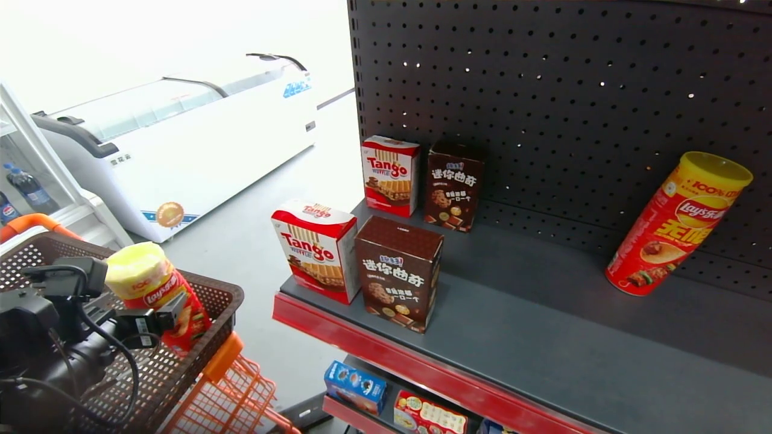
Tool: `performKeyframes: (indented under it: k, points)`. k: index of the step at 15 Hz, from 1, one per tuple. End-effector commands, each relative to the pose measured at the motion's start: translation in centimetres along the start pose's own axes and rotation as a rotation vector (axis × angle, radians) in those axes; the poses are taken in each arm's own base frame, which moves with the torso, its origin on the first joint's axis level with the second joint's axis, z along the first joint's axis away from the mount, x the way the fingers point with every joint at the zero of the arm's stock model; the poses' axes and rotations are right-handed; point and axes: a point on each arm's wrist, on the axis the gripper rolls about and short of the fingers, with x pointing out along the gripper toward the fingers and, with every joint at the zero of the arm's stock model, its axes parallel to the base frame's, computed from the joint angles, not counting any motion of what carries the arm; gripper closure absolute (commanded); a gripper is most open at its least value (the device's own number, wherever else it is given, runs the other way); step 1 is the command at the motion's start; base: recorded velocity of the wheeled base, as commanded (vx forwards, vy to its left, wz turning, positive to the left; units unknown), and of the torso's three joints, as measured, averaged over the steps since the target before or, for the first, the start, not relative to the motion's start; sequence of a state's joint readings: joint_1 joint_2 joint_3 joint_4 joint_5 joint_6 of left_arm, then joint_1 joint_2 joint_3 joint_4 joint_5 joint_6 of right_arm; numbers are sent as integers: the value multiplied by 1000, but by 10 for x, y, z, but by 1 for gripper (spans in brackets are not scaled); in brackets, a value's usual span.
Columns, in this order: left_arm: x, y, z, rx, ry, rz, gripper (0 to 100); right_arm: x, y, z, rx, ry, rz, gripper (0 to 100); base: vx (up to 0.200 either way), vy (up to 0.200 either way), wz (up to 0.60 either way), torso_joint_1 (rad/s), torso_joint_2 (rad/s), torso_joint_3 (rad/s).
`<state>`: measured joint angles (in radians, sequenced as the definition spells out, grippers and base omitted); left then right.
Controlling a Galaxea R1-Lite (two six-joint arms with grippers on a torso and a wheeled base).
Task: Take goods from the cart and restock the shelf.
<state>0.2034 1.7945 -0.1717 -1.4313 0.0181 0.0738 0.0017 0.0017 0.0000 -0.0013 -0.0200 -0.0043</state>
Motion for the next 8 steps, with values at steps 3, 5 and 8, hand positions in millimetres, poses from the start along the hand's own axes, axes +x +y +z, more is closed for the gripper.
performKeyframes:
  k: [3, 5, 8]
  points:
    - [34, -2, -7, -3, 10, -11, 0, 0, 0, 0, 0, 1, 0, 0, 0, 0, 0, 0, 0, 0]
    - [50, -3, -5, -2, -10, -12, 0, 0, 0, 0, 0, 1, 0, 0, 0, 0, 0, 0, 0, 0]
    - [64, -16, -5, 2, -28, -52, 0, 0, 0, 0, 0, 1, -2, 0, 0, 0, 0, 0, 0, 0]
